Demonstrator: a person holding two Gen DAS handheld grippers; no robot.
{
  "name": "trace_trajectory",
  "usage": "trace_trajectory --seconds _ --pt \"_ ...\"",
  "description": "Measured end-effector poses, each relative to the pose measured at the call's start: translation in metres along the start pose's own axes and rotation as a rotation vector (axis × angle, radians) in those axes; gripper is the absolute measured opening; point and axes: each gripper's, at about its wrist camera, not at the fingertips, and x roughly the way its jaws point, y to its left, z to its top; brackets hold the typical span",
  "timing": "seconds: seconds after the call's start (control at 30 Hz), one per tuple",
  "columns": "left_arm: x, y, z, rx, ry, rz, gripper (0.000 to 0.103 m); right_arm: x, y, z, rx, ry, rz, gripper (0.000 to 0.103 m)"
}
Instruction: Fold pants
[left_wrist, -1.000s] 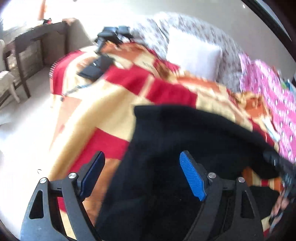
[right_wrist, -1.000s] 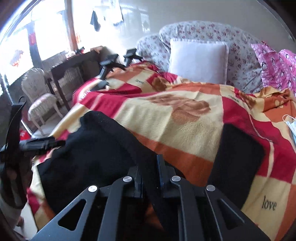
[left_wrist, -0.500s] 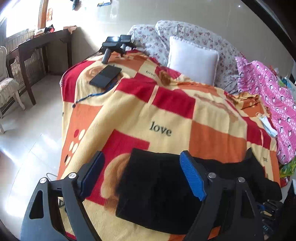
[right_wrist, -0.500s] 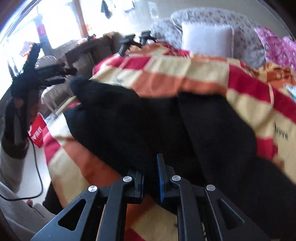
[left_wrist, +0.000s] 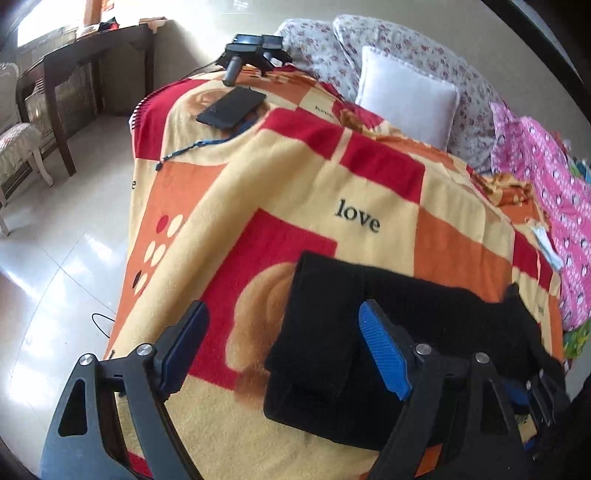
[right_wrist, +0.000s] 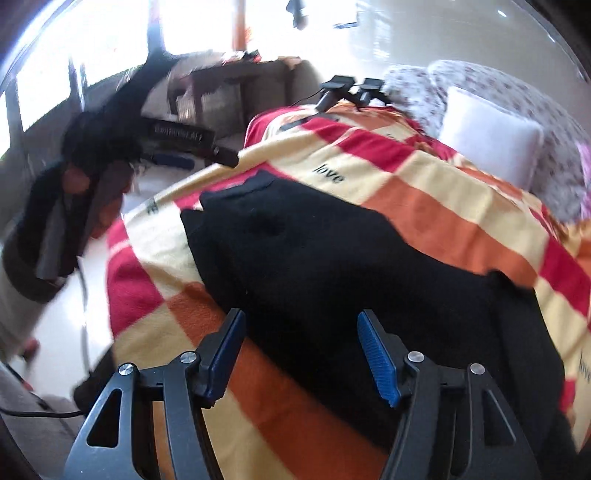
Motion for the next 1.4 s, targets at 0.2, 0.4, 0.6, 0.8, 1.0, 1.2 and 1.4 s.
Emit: trace_trajectory --seconds 0.2,0.4,0.6,0.8,1.0,1.2,1.4 --pt "-0.003 -0.007 0.001 0.025 -0.003 -0.003 0.083 0.009 -0.004 0.012 -0.017 -0.022 0.030 0.016" --pt "-0.028 -0.019 0.005 0.051 -0.078 -0.014 0.083 -0.015 -0.008 0.000 0.093 -0.042 0.150 0.006" --pt "-0.006 -0.060 -0.012 0.157 -0.015 -0.034 0.083 -0.013 -0.017 -0.013 0.208 -0.025 0.148 0.018" --pt "0.008 -0.091 -0.028 0.234 0.015 -0.053 0.083 -0.070 -0.079 -0.022 0.336 -0.088 -0.213 0.066" --pt "0.014 -0.107 -0.036 0.282 0.024 -0.024 0.083 -0.030 -0.125 -0.034 0.354 0.067 -0.331 0.059" --pt "0.005 -0.099 -0.033 0.256 0.024 -0.041 0.083 -0.092 -0.180 -0.087 0.663 -0.125 -0.226 0.005" --pt "0.000 -0.097 -0.030 0.212 0.024 -0.071 0.083 -0.176 -0.209 -0.184 0.932 -0.239 -0.303 0.005"
